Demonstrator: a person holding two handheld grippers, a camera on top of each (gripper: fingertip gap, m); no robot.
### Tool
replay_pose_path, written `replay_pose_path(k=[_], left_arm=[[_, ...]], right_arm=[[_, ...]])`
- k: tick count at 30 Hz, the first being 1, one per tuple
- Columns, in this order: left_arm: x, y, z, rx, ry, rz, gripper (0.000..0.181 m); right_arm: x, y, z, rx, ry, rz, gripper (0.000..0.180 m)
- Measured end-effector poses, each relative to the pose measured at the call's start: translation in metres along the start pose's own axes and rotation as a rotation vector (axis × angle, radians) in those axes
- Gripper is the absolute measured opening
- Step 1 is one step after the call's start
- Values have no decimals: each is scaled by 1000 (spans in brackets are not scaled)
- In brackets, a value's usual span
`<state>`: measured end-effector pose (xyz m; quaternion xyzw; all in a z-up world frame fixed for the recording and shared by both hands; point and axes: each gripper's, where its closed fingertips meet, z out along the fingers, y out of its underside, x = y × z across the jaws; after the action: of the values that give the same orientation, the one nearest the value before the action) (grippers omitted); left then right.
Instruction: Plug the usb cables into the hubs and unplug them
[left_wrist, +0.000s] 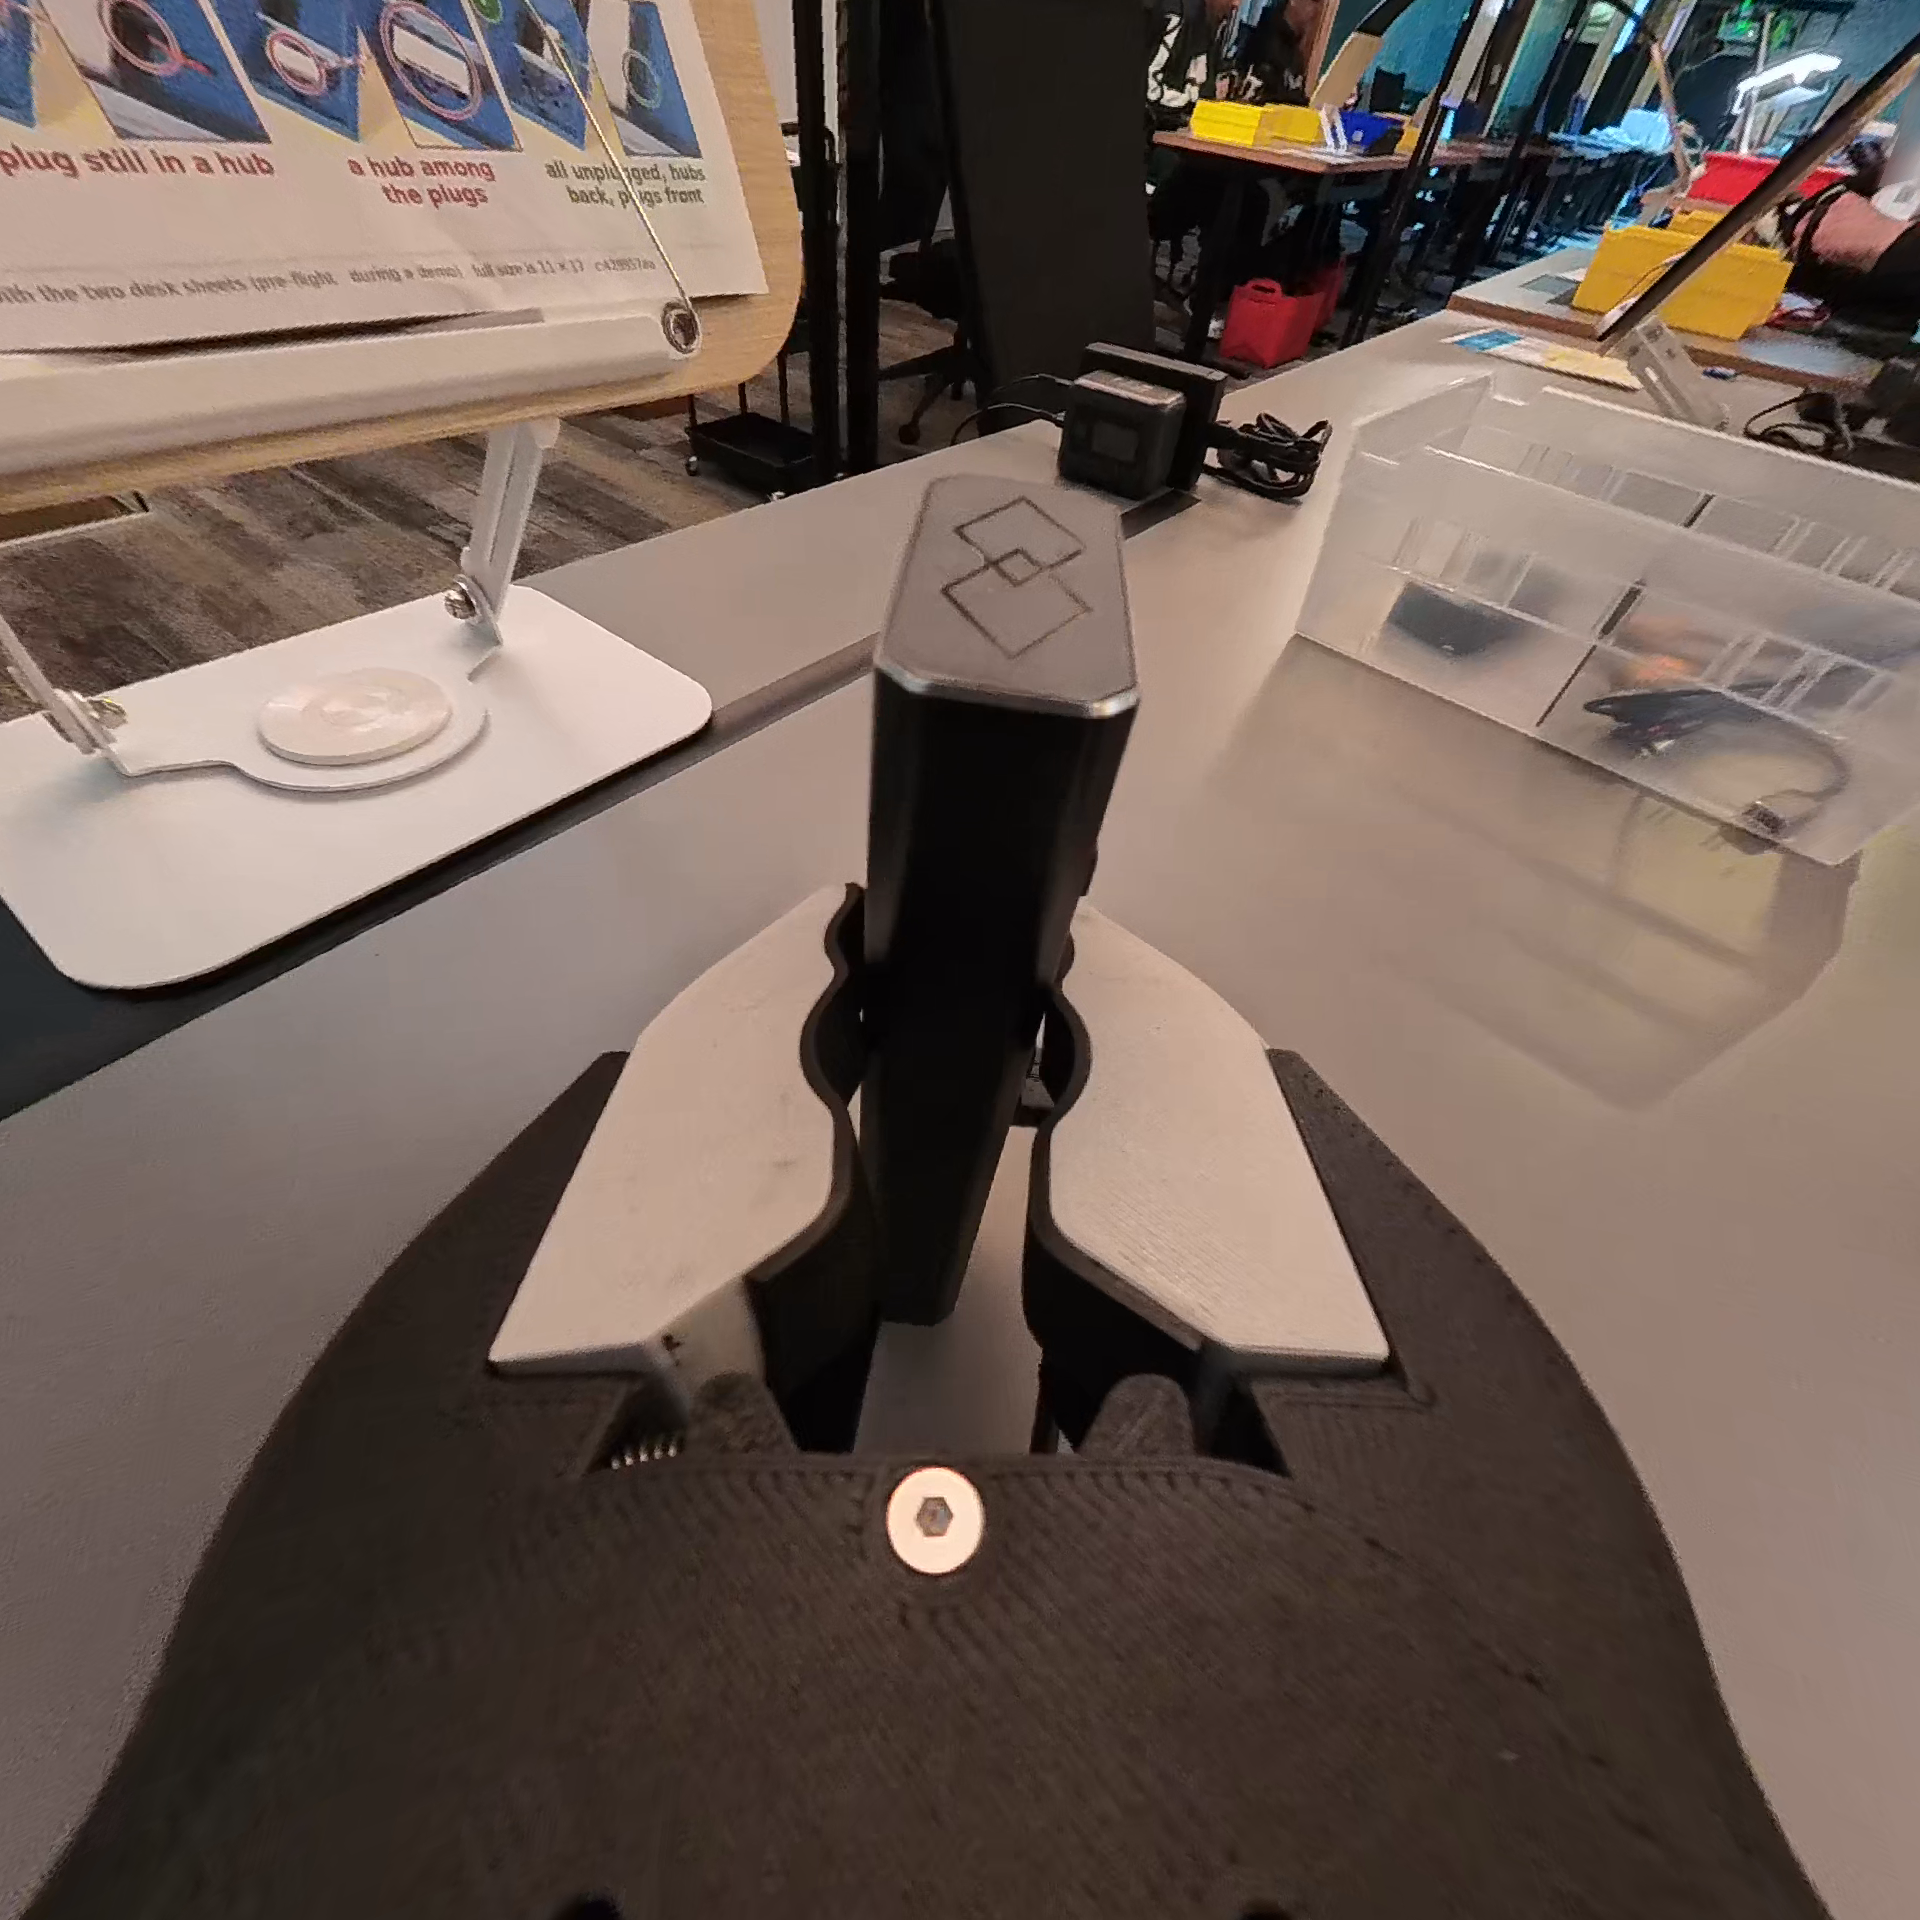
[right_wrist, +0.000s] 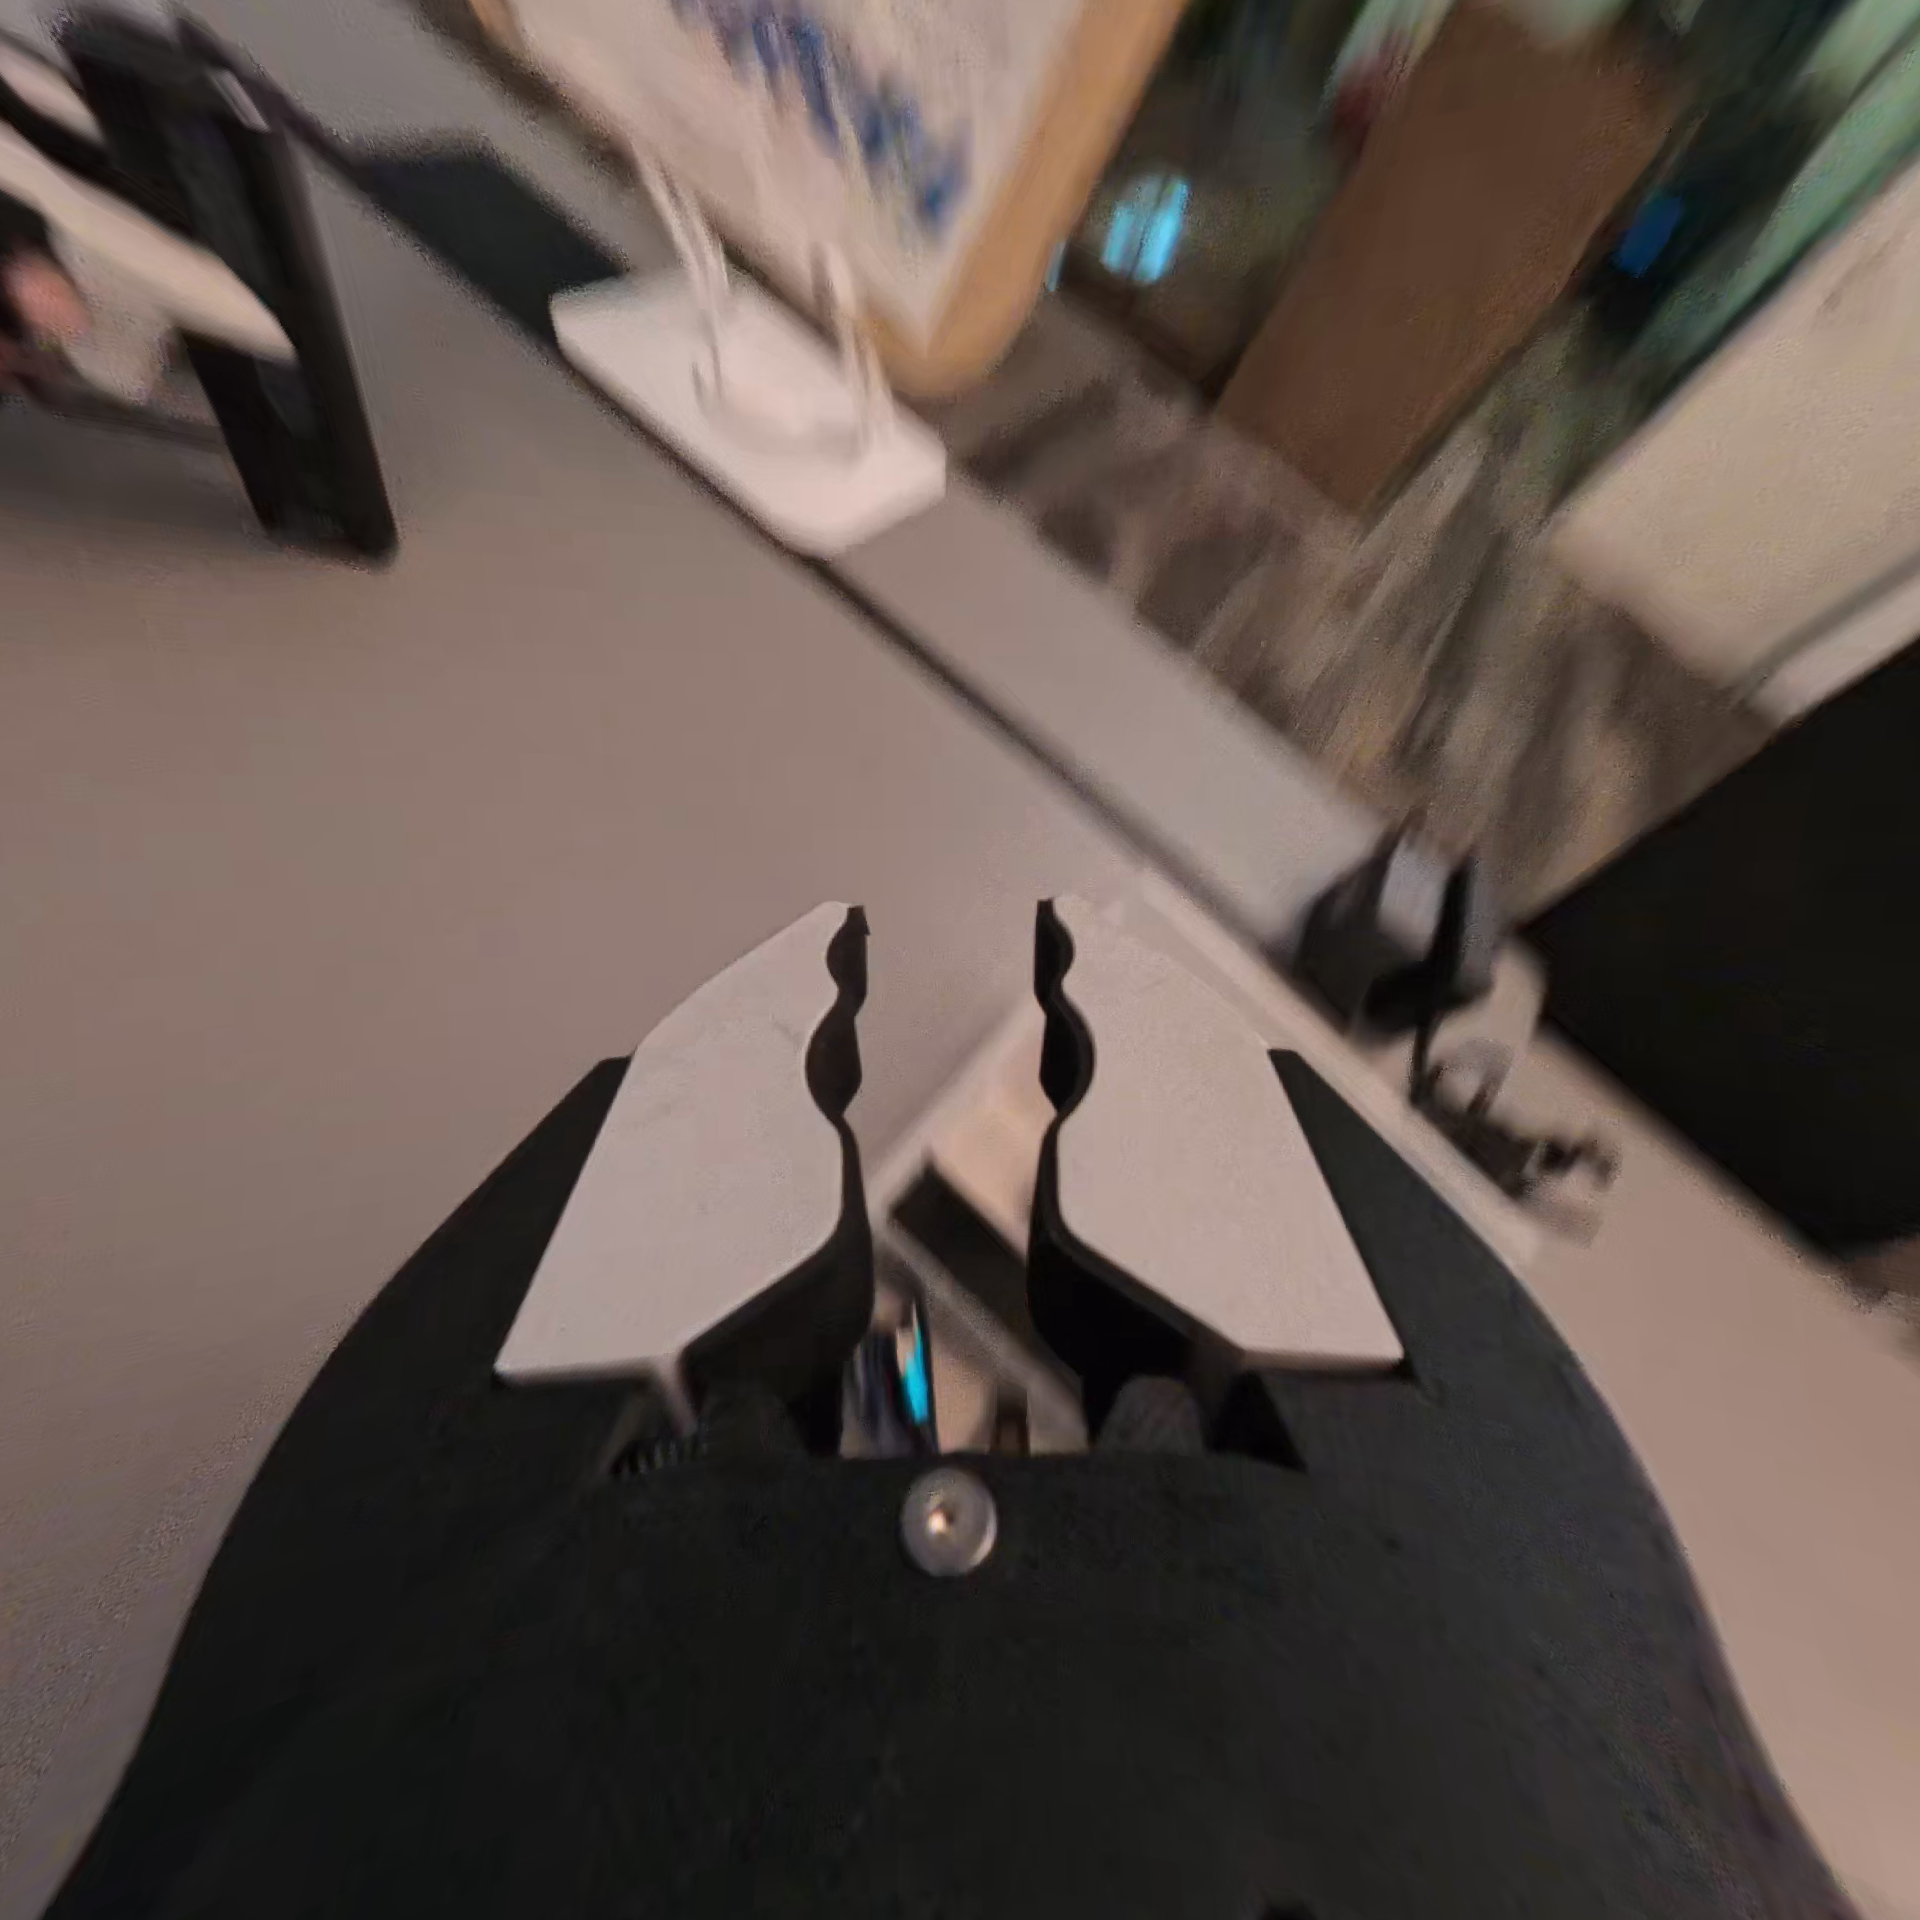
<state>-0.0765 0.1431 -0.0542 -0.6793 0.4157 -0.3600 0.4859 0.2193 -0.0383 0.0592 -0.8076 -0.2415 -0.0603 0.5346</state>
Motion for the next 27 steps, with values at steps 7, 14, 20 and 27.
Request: replay_pose_path(k=[7,14,20,27], left_arm=[[-1,0,0,-5,-23,8,29],[-2,0,0,3,-29,8,29],[-6,-1,0,22,-65,5,28],[-16,-3,-5,81,-113,-64,27]], right_arm=[[-173,-97,83,421,-75,129,32],[-240,-58,231,202,-217,497,23],[-238,-61,247,220,-422,1105,23],[-252,-59,255,224,-508,1302,22]])
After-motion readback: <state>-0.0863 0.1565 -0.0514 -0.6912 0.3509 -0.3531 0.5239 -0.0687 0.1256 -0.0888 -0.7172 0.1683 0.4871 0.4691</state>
